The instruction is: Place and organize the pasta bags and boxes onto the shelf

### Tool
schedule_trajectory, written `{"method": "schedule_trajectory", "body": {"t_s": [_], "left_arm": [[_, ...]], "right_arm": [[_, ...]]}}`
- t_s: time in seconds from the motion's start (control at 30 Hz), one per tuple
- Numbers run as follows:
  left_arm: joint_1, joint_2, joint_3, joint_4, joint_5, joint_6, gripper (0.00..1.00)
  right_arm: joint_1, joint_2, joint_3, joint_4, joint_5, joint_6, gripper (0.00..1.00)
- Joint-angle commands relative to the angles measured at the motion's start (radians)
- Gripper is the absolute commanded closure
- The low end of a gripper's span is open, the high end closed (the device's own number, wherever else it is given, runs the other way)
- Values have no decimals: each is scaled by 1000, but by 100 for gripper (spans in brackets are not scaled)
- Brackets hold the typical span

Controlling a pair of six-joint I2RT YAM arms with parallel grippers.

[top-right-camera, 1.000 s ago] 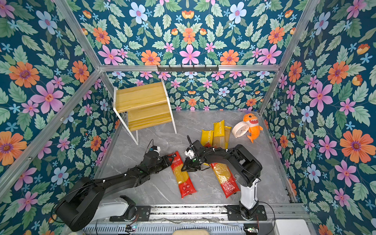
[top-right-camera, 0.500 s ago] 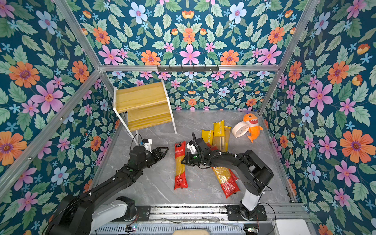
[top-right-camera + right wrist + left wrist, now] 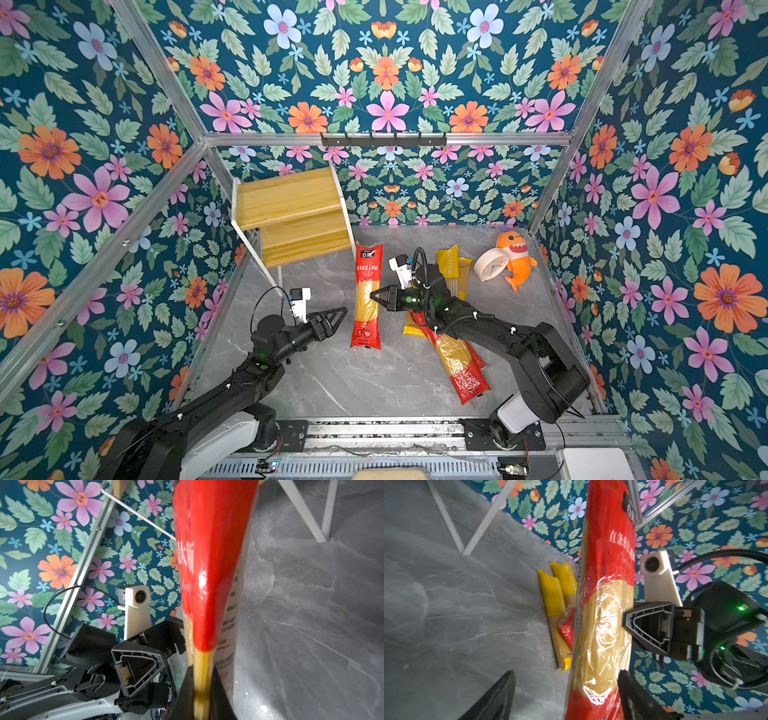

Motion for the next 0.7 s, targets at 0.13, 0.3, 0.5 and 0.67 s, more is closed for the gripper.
{"method": "schedule_trajectory", "body": {"t_s": [0.13,0.3,0.5,0.67], "left_arm": [[1,96,44,234,145,-42,21],[3,118,91,283,182,-63,25],[1,149,129,369,189,-135,35],[3,162,145,376,166,-171,61]], "right_arm": [[-1,-3,153,1,-180,-146,100],[-1,32,246,7,-266,-115,100],[0,107,323,136,-298,34,100],[1,177,387,123,-287,93,100]]}}
